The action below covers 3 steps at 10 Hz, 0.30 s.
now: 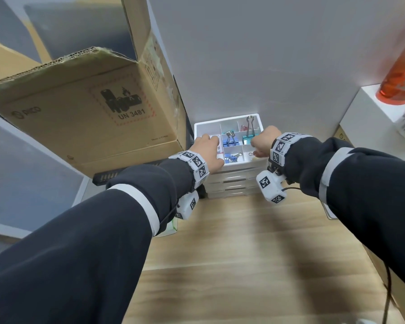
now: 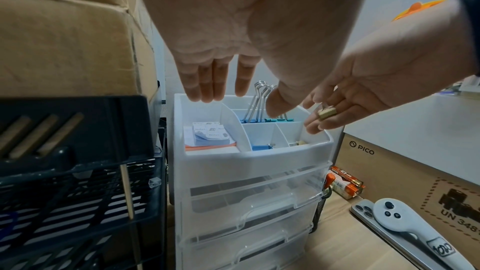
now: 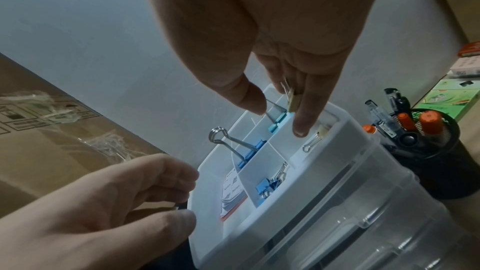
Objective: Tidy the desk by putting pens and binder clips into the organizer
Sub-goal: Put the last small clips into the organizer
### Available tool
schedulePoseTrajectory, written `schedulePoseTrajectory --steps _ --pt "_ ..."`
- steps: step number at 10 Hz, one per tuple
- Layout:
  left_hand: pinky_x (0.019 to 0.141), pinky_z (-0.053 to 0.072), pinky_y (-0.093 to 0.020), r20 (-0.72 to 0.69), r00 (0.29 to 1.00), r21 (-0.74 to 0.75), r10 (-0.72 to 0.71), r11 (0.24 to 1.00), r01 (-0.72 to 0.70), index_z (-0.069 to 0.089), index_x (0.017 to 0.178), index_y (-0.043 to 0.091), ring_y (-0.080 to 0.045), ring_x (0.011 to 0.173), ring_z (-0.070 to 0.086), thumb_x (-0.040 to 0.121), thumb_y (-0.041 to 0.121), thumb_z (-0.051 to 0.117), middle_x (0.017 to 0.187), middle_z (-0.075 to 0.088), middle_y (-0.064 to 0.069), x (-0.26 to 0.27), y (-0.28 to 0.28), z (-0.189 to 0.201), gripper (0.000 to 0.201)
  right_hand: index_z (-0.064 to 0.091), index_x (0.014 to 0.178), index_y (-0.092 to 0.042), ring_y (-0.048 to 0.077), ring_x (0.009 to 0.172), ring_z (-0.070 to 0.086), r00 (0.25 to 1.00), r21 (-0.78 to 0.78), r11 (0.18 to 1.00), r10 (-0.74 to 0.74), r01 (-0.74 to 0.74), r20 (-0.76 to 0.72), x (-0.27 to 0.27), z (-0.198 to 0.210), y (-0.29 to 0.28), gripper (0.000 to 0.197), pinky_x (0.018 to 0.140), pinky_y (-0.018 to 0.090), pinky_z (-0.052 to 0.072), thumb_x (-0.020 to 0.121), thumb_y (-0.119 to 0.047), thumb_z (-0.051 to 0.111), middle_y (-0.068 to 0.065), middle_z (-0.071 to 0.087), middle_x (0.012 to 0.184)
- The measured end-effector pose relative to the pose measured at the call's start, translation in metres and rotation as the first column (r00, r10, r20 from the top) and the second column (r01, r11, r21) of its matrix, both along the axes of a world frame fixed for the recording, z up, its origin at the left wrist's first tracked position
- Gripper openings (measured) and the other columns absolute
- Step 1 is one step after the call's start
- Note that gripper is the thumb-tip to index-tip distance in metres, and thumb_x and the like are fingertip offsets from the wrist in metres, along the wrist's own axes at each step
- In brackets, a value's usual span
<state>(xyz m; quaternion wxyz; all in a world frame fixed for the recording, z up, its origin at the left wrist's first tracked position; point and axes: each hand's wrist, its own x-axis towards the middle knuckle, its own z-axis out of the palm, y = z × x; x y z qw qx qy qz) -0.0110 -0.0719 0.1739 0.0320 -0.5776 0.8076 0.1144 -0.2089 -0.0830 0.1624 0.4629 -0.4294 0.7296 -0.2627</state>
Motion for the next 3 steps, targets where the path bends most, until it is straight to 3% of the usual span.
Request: schedulePoseTrajectory --steps 2,3 --pt "0.098 0.046 -0.041 0.003 1.000 0.000 0.002 1.000 -0.002 0.047 0.135 0.009 -0.031 0.123 0.046 0.092 0.031 0.056 0.130 0.048 -0.013 -0.0013 0.0068 0.0028 0.049 0.052 0.085 -0.007 0.017 0.061 0.056 0.994 0.013 0.999 -0.033 0.034 -0.100 0.0021 0.0040 0.0085 0.007 0.053 0.023 0.048 0.089 -0.004 0.057 0.007 0.054 0.075" --pt "0.098 0.046 -0.041 -0.013 1.000 -0.006 -0.002 1.000 0.002 0.048 0.134 0.009 -0.031 0.123 0.046 0.091 0.032 0.057 0.130 0.049 -0.013 -0.0032 0.0080 0.0041 0.049 0.062 0.101 0.004 0.029 0.083 0.073 0.995 0.030 0.996 -0.086 0.088 -0.055 0.0027 -0.0025 0.0092 0.015 0.080 0.038 0.061 0.088 -0.004 0.056 0.017 0.069 0.090"
